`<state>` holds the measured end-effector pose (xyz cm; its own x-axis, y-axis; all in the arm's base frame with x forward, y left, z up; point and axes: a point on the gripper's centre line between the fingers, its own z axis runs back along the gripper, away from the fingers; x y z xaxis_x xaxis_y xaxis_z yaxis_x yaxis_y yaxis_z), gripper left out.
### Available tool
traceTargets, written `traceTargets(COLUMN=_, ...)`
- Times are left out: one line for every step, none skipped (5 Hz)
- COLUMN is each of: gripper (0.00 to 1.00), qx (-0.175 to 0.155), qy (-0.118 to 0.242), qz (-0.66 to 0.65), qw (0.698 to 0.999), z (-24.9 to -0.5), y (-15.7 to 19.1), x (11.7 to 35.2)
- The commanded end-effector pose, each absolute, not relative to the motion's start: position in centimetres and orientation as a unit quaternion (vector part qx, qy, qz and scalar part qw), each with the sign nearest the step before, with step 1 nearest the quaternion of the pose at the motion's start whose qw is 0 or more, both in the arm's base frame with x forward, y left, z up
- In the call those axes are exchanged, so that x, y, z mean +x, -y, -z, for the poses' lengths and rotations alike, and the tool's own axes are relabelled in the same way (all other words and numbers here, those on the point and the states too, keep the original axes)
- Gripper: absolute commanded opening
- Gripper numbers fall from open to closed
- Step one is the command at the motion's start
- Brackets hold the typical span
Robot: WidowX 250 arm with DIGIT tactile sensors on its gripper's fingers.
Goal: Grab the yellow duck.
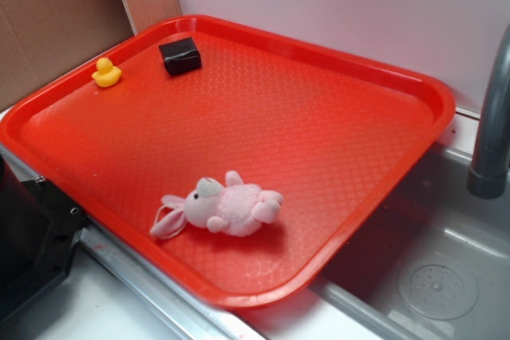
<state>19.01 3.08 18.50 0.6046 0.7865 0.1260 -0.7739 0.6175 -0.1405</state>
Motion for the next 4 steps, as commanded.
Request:
traceTargets(gripper=1.00, qx=-0.019, qy=0.098, qz=-0.601, qw=0.793, z=-14.6, y=-9.6, x=21.1)
traceTargets(gripper=1.00, qx=0.008, qy=0.100, qz=-0.613, qw=0.784, z=-12.7, y=-12.1, x=22.1)
traceTargets(gripper=1.00, qx=0.038, qy=0.098, qz=-0.631, qw=0.769, z=-11.5, y=-13.4, x=21.8)
traceTargets(gripper=1.00, qx=0.071, qy=0.088, qz=-0.648, qw=0.753, z=-10.0, y=-14.7, x=21.4)
